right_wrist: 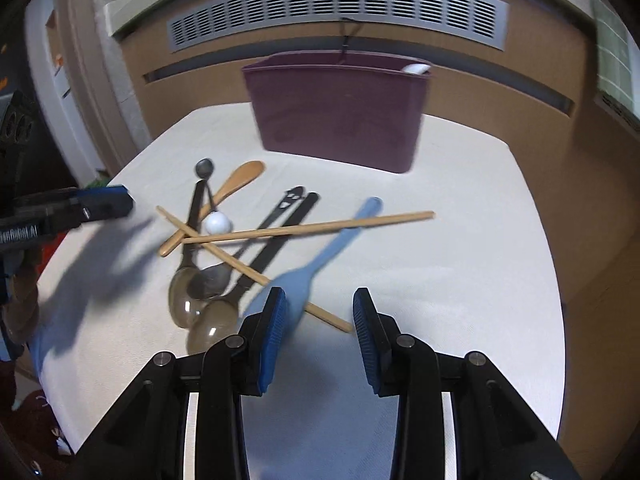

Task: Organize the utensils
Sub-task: 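Grasp the light blue spatula handle with the right tool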

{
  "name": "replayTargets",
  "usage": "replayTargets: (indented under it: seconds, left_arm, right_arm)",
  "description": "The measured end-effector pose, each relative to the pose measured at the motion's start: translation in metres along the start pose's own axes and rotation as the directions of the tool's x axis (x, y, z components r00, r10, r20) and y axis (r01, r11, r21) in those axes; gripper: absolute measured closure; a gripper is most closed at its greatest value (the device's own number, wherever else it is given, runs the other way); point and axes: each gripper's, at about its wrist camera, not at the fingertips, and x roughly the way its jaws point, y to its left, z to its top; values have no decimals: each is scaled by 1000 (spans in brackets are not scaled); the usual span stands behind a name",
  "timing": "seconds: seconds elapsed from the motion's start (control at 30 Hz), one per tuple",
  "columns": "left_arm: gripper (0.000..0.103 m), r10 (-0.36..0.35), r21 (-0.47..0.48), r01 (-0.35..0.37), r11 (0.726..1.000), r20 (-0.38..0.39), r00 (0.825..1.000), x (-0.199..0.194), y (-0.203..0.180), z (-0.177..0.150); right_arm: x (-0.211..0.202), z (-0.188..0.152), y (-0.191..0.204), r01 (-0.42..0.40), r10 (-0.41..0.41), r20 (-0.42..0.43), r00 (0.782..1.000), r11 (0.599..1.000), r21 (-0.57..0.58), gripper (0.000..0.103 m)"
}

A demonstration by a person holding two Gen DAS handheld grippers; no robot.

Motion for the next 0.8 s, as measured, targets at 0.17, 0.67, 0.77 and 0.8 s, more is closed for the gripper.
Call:
replayTargets:
  seconds: [0.17,0.67,0.77,0.8]
  left_arm:
    - [58,20,-26,-20,999,-6,1000,14,-8,5]
    - [58,72,-116,-74,990,-18,997,6,25,-12]
    - [58,48,-99,-50,994,-21,999,9,18,-10]
    - [58,45,-92,-47,995,-22,999,10,16,-10]
  right_arm:
    - [0,-4,-12,-26,26,5,1000,996,83,70]
    - [73,50,8,73,-71,-61,996,996,44,87]
    - [65,45,4,34,-32,-47,998,999,40,94]
    - [60,41,1,30,-28,-41,999,999,46,94]
